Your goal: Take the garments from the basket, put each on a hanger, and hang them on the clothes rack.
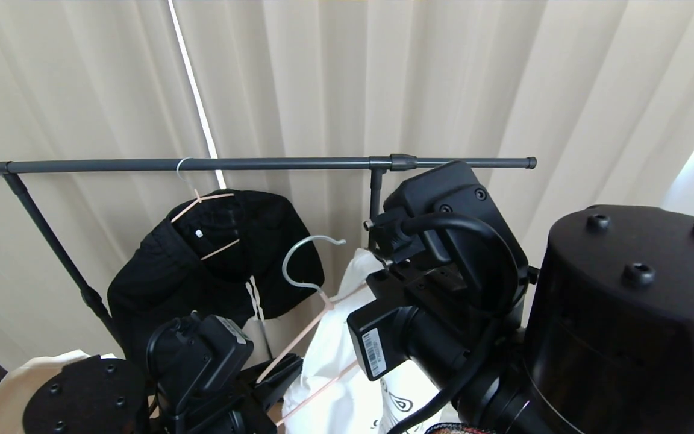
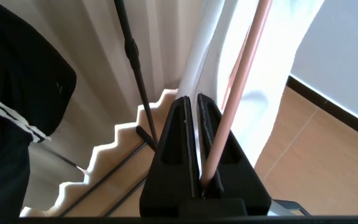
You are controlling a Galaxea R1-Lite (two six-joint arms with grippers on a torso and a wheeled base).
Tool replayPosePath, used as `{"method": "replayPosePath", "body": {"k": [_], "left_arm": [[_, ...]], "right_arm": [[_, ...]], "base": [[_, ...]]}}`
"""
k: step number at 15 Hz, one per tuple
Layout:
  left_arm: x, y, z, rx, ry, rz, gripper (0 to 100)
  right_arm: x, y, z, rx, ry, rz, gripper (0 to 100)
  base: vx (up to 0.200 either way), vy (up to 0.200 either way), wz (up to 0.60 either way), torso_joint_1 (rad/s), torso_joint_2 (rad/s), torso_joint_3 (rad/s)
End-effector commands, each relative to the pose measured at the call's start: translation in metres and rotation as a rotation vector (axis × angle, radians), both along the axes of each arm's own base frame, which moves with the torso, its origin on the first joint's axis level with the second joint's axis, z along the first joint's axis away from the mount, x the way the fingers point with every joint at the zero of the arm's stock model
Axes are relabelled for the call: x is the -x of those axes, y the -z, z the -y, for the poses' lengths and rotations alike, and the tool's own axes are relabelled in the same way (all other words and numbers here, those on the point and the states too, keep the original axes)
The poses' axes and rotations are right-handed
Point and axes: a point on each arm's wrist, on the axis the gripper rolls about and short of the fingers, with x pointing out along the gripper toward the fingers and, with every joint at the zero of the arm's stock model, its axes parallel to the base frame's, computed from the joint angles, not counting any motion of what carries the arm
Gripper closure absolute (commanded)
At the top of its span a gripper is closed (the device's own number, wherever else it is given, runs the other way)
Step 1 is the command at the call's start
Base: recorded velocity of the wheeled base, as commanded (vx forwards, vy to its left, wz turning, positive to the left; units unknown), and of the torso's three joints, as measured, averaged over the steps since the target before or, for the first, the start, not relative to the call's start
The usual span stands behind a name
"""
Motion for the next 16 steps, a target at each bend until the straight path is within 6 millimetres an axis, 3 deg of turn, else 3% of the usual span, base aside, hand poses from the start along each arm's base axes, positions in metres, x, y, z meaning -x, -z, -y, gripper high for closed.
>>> {"method": "replayPosePath", "body": {"k": [1,6,7,10,16], "left_arm": [[0.000,-0.001,0.000,0.009,-0.001,0.009,100],[0.003,-0.002,-0.003,0.015,0.001,0.025,100],[0.004,-0.002,-0.004,0.017,0.001,0.029,100],[0.006,-0.002,-0.005,0.031,0.003,0.044,100],[0.011,-0.002,-0.004,0.035,0.027,0.053,100]], "right_arm": [[0.004,0.005,-0.009,0.008,-0.022,-0.007,100],[-0.004,0.002,-0.008,-0.005,0.006,-0.003,100],[-0.008,0.001,-0.005,-0.008,0.023,-0.002,0],[-0.025,-0.002,0.005,-0.010,0.097,0.005,0],[-0.027,-0.003,0.003,-0.016,0.126,0.009,0]], "base": [[0.000,0.000,0.00,0.000,0.00,0.000],[0.000,0.000,0.00,0.000,0.00,0.000],[0.000,0.000,0.00,0.000,0.00,0.000],[0.000,0.000,0.00,0.000,0.00,0.000],[0.000,0.000,0.00,0.000,0.00,0.000]]}}
